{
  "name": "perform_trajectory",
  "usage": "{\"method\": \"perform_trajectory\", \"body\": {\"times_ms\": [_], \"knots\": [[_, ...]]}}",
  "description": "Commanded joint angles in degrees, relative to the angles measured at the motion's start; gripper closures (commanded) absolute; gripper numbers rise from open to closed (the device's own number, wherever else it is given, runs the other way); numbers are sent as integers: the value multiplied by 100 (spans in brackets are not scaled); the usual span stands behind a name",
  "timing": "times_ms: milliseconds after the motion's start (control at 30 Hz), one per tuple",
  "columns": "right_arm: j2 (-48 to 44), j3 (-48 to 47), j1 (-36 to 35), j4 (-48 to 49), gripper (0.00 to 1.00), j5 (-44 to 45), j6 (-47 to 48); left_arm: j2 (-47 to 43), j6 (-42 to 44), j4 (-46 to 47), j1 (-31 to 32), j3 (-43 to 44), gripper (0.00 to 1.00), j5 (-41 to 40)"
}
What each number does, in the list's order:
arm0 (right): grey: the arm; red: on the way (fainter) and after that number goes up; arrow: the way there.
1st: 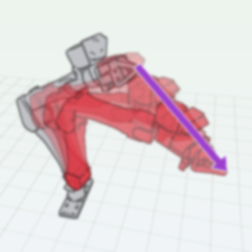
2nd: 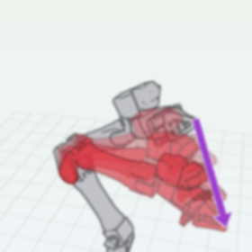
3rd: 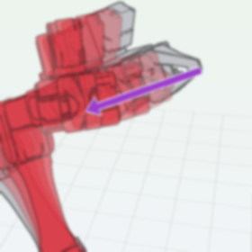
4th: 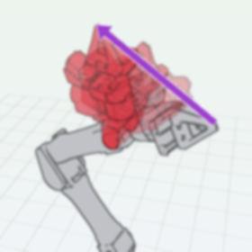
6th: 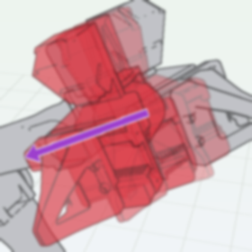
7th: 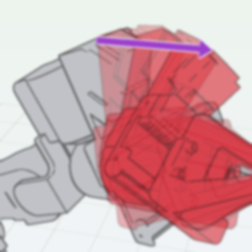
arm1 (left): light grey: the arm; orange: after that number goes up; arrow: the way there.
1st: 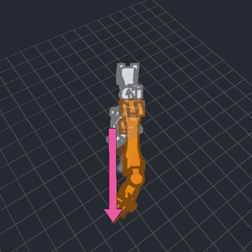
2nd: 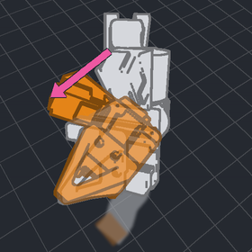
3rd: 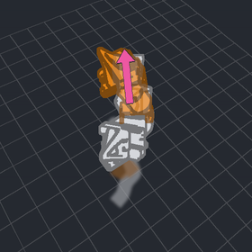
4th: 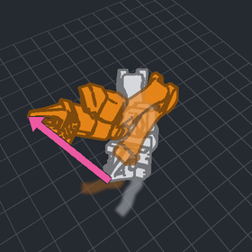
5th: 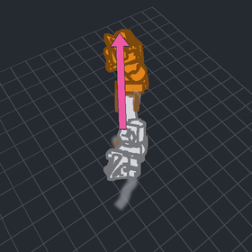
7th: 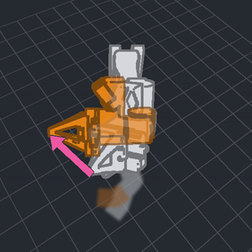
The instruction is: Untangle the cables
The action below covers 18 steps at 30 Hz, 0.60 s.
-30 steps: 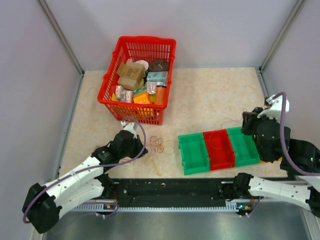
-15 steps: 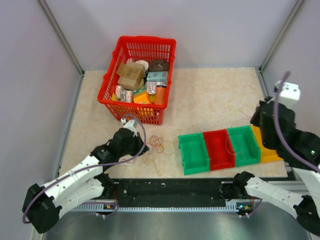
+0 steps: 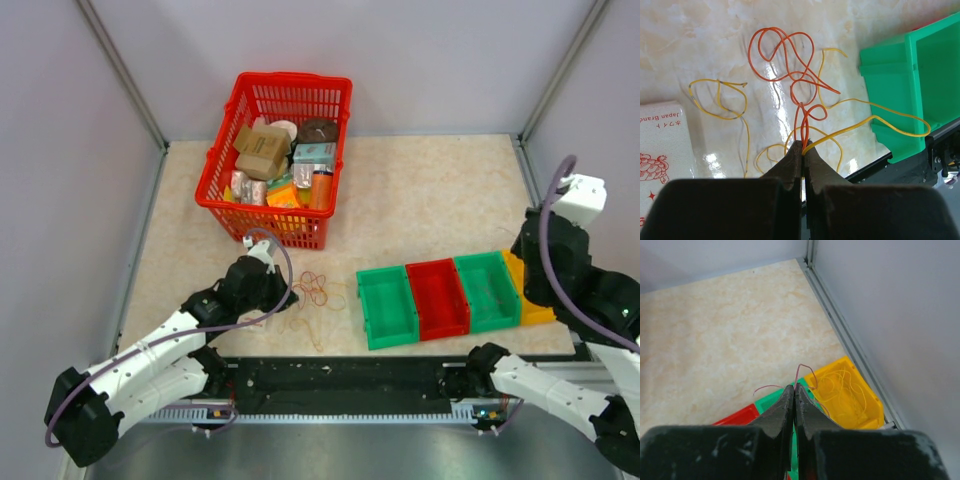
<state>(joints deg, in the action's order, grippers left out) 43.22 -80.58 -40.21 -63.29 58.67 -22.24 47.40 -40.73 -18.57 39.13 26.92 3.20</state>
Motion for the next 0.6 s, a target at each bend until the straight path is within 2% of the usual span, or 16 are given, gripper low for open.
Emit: {"method": "perform_trajectory", "body": {"times_ms": [0,100,167,267,300,400,567], "knots": [[-41,366,74,-87,100,109,-332,-116,92,-24,-20,191,100,-4],[-112,875,127,-140,100,-224,-885,-134,118,-24,-20,174,100,14],[-86,1253,302,-254,100,-514,-1569,-134,109,-7,-11,182,100,40],[80,1798,1083,-351,100,-1531,-2635,-99,118,-7,-20,226,100,75],[186,1982,1450,-299,100,-1735,-2741,-99,135,-15,-20,244,100,93],[450,2449,1927,-149,100,-1850,-2909,-169,153,-76,-11,270,100,110],[468,3319,2727,798,100,-2789,-2479,-380,206,-226,-20,279,100,49]]}}
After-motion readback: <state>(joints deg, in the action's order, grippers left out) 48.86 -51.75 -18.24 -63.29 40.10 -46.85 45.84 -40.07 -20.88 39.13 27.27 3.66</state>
